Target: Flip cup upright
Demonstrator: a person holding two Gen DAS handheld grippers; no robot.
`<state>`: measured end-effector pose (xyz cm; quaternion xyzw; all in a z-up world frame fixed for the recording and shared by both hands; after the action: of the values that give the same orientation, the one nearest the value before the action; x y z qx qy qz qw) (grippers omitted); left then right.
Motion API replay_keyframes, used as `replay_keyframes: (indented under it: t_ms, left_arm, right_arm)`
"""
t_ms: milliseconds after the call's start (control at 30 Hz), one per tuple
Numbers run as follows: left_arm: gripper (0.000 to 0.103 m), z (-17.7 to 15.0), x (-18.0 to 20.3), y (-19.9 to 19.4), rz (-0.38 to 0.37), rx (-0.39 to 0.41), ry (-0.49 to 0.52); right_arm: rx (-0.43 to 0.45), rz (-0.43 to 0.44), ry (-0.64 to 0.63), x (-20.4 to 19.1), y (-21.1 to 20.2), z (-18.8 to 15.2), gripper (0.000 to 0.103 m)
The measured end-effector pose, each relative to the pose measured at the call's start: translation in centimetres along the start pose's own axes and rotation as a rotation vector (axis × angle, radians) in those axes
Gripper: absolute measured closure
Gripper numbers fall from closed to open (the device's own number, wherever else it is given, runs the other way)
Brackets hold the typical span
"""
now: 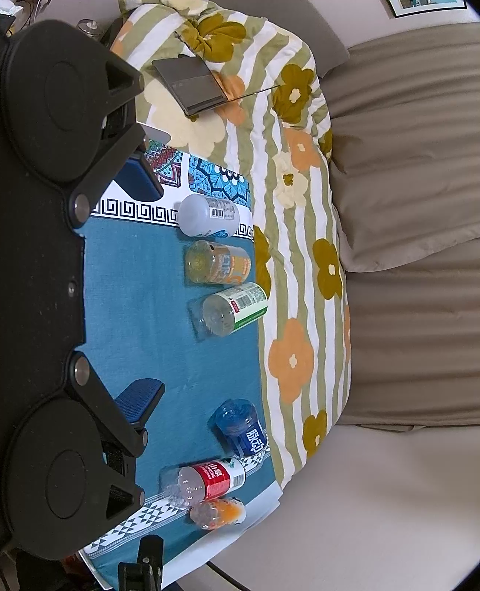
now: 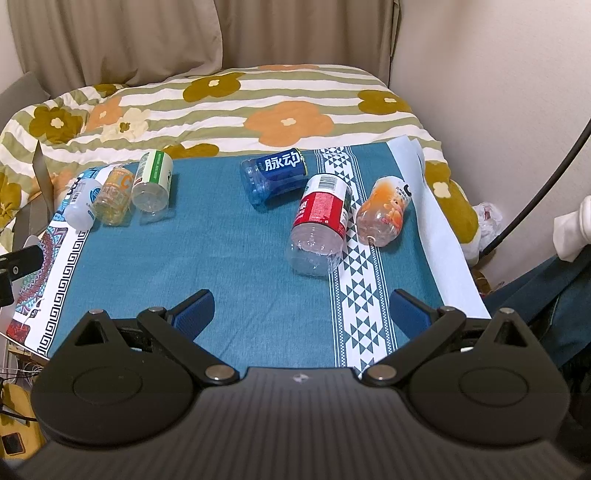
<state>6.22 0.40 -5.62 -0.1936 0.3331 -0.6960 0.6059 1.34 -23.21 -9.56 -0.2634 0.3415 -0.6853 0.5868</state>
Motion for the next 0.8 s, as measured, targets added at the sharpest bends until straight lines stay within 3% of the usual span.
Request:
replay_keyframes:
  t_ms: [800]
  left_arm:
    - [0.0,-0.11,0.14,0.64,-0.013,-0.015,0.011]
  right_arm:
    - [-0.011,-0.008,0.005,-0.3,0.48,-0.44,0.0]
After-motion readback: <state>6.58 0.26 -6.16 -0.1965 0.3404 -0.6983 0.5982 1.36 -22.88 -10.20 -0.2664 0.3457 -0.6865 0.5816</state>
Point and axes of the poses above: each gripper's, at about its wrist camera, not at the fingertips, and y roughly the way its jaws point, x to its right, z to its top, the point moved 8 cm from there along y, roughly the way its jaws point, and after that the axes turned 3 degrees about y, right-handed, at the moved point
